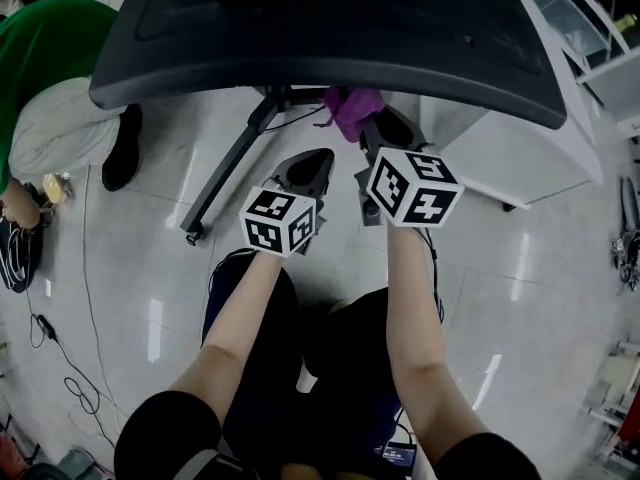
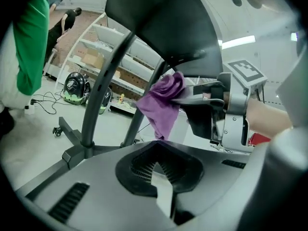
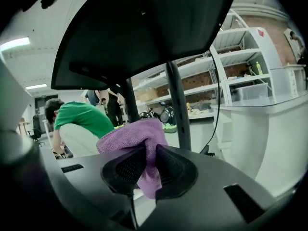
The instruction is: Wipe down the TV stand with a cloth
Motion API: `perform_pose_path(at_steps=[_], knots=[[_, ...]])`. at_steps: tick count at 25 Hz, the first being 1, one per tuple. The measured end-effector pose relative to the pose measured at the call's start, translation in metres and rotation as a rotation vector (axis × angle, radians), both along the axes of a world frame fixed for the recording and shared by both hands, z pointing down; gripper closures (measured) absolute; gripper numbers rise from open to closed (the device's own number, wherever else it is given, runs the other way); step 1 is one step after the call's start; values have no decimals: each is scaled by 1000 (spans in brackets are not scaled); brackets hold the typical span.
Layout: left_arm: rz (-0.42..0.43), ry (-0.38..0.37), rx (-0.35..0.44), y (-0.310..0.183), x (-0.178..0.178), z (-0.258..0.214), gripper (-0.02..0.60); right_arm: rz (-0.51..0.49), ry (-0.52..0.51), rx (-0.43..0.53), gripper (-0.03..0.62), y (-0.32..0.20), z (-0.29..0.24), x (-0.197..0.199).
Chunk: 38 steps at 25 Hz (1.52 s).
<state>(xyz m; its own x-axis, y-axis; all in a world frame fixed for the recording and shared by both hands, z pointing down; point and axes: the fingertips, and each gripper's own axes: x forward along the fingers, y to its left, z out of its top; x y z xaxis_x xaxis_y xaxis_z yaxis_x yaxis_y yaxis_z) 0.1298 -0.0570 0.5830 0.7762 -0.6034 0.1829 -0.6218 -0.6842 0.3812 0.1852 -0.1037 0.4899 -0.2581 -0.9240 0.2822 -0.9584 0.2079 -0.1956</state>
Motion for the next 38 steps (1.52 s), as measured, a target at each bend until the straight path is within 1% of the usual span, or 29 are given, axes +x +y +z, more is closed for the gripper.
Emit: perform_pose_path(at_steps=[2,3,5,6,10,12,14,17,20,22,24,26,29,31,32,34,38], knots=[[-17,-5,7,-4,-9,6,575,-47,101,-20,525,0,6,-6],[-18,-13,14,-5,-13,7,575,-83,173,-26,525,1,9,-10],[-6,-30,36,-7,-22,6,575,-142,325,-29,525,3,15,-16],[2,-37,47,-10,-25,4,575,-161,371,-27,525,4,18,-19],[10,-25,47,-27,-32,1,575,-230,453,10,525,-1,26,-28],[42,-29,36,-31,-31,5,575,-249,479,41,525,-9,36,-33],[52,-51,44,-43,-33,7,575,-229,475,96,525,-24,39,-37],[5,-56,56,-68,-51,7,575,-195,473,186,525,-53,30,-46],[-48,-25,30,-74,-72,20,575,-200,562,280,525,-70,16,-59],[-98,20,-11,-76,-83,29,575,-186,618,355,525,-83,-1,-69],[-140,65,-51,-74,-93,37,575,-174,650,430,525,-94,-18,-86],[-140,56,-55,-70,-94,43,575,-172,716,506,525,-102,-33,-108],[-99,-10,-3,-64,-87,45,575,-158,839,600,525,-111,-50,-131],[-96,-44,7,-59,-90,47,575,-139,908,651,525,-116,-62,-144],[-105,-47,-1,-58,-93,47,575,-123,947,678,525,-120,-69,-147],[-116,-29,-11,-56,-98,43,575,-82,1018,716,525,-127,-83,-148],[-137,-3,4,-56,-121,32,575,-39,1062,738,525,-139,-102,-147]])
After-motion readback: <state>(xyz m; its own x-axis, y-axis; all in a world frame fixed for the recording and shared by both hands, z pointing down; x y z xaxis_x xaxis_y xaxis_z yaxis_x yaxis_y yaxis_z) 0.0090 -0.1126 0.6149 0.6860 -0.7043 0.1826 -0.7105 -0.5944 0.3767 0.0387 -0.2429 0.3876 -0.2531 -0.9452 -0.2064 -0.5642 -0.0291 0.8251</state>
